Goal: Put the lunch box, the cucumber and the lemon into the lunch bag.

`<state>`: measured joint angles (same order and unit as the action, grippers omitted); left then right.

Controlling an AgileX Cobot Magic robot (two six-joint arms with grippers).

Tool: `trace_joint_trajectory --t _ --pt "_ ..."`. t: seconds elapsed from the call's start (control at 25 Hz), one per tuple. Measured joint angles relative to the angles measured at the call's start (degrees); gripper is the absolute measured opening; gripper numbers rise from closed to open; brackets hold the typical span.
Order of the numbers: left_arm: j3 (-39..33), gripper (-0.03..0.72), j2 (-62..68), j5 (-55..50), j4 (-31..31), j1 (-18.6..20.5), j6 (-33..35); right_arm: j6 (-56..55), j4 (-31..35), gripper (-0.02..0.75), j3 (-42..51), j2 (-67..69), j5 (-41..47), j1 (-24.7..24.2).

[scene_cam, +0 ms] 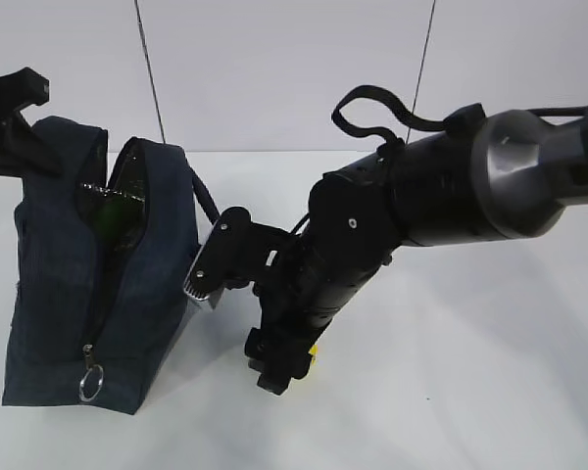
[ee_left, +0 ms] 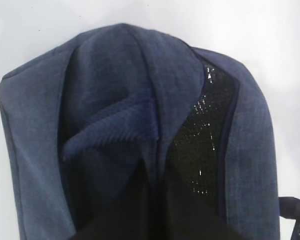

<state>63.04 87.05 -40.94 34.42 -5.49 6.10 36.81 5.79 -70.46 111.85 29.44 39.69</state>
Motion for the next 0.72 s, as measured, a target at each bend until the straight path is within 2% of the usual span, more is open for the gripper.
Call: trace_joint_trajectory --t 0.32,0.72 --pt "0.0 -0.007 0.0 0.1 0.0 0.0 0.0 0.3 -0.3 0.543 0.0 1.6 -1.4 -2.3" --pt "0.0 -0.007 0.0 0.2 0.0 0.0 0.0 1.1 -0.2 0.543 0.0 3.7 -2.1 -2.3"
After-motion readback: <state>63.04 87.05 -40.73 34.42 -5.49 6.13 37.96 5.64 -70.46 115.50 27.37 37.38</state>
